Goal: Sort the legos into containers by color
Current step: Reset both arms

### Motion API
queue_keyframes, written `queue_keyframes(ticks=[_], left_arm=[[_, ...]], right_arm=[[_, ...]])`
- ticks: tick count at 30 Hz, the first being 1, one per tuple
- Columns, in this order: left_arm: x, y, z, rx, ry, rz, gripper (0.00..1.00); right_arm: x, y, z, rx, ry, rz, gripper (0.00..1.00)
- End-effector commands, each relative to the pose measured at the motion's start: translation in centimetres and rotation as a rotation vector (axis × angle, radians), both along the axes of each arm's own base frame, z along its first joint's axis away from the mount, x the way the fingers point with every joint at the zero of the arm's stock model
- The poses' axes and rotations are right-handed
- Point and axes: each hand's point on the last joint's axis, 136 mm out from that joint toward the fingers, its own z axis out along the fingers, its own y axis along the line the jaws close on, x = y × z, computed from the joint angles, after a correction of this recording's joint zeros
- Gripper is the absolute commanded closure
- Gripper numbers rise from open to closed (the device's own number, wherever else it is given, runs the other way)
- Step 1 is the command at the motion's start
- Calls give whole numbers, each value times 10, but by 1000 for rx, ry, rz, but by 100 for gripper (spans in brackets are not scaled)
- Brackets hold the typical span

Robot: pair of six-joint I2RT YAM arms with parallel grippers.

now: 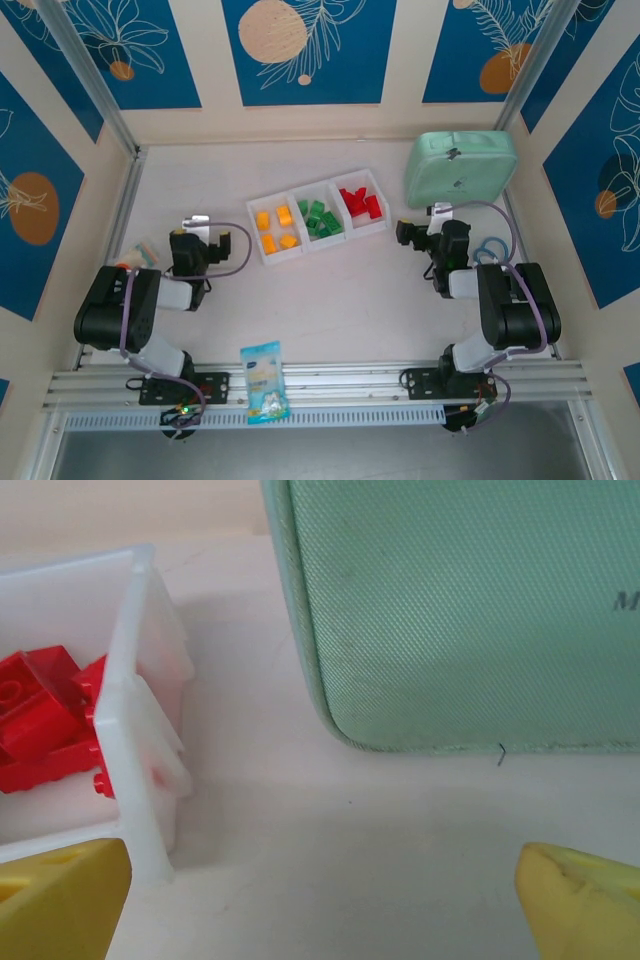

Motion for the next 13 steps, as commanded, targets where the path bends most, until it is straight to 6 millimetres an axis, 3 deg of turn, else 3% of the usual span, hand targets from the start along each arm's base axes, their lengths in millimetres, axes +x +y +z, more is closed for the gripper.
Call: queue_keyframes(ticks=[1,13], left_arm=[[5,4,16,-19,-71,25,1],[8,-2,16,-17,-62,-8,1]], right_arm=[[1,-3,4,4,-2,-22,1],[1,-1,4,6,-2,-2,1]])
